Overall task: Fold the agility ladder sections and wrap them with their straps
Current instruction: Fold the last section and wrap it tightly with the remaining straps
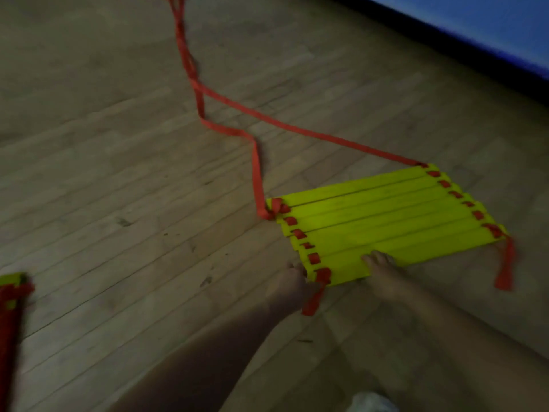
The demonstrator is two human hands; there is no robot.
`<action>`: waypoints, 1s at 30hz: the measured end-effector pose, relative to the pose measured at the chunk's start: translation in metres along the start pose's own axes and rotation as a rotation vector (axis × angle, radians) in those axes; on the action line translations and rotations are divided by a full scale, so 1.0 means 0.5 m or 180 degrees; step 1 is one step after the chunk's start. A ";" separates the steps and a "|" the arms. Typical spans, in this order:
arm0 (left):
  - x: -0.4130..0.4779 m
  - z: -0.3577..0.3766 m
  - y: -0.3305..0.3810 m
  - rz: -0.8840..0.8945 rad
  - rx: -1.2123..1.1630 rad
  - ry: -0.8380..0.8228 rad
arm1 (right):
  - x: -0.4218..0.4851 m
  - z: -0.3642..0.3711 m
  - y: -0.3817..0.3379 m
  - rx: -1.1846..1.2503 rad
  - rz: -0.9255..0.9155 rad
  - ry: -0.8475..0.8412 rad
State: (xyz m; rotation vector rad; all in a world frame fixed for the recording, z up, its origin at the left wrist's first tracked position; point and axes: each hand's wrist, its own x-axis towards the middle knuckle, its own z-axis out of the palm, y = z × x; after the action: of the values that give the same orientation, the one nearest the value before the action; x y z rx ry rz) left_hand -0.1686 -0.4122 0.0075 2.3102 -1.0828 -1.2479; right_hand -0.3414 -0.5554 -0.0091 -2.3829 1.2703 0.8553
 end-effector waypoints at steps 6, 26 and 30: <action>0.020 0.097 0.013 -0.0093 -0.0358 0.0373 | 0.002 0.023 0.024 0.0012 -0.0249 0.0309; -0.216 -0.213 -0.373 -0.0736 0.1203 0.0726 | -0.068 0.104 -0.484 -0.0503 -0.1995 0.1069; -0.289 -0.201 -0.432 -0.0391 0.1459 0.0297 | -0.109 0.128 -0.588 0.0379 -0.2344 0.0517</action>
State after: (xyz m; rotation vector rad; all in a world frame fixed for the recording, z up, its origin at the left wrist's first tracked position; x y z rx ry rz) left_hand -0.0331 -0.1694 0.0272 2.7765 -1.3229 -0.9977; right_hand -0.1442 -0.3224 -0.0270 -2.5564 0.3841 0.3515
